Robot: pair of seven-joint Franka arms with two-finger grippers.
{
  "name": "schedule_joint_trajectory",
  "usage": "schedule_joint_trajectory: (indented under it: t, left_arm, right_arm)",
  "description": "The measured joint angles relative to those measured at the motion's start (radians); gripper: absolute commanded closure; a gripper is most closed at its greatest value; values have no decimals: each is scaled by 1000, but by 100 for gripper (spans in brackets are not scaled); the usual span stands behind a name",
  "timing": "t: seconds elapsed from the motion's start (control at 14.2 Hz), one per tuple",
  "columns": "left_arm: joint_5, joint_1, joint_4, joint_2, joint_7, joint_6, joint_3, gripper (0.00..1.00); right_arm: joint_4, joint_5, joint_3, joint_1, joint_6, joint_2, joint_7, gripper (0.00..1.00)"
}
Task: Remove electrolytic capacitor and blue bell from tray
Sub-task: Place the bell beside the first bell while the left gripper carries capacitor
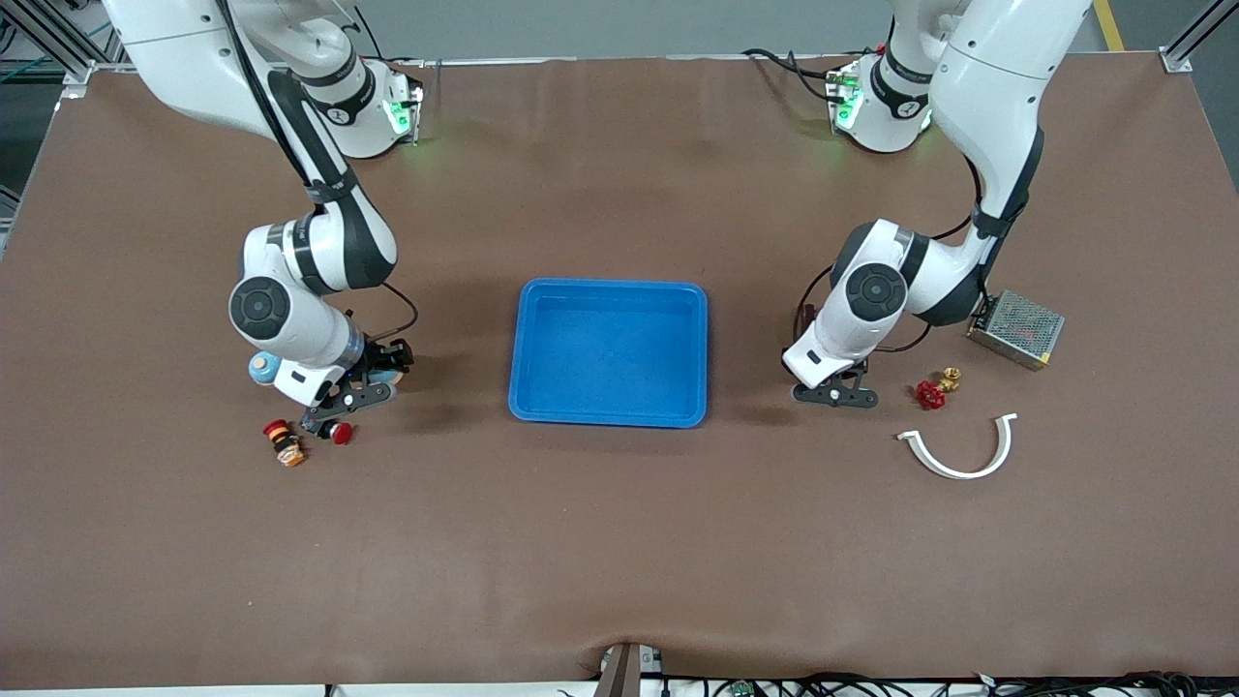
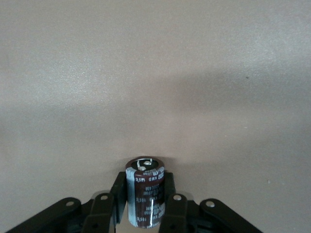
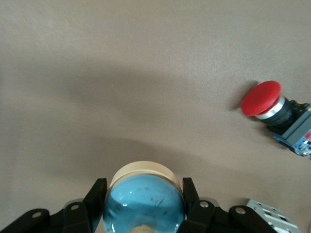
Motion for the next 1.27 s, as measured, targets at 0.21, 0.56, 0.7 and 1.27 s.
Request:
schedule_joint_trajectory:
  t: [0.21, 0.56, 0.7, 1.27]
  left_arm:
    - [0, 0, 0, 0, 0, 1, 0, 100]
    - [0, 0, 0, 1, 0, 1, 0, 100]
    - [0, 0, 0, 1, 0, 1, 0, 100]
    - [0, 0, 9, 6, 0, 17, 0, 100]
  right_arm:
    - [-26, -12, 0, 0, 65, 19, -1, 56]
    - [-40, -31, 0, 0, 118, 48, -2, 56]
    - [-41, -32, 0, -2, 134, 59, -13, 56]
    - [-42, -32, -1, -22, 156, 76, -44, 0]
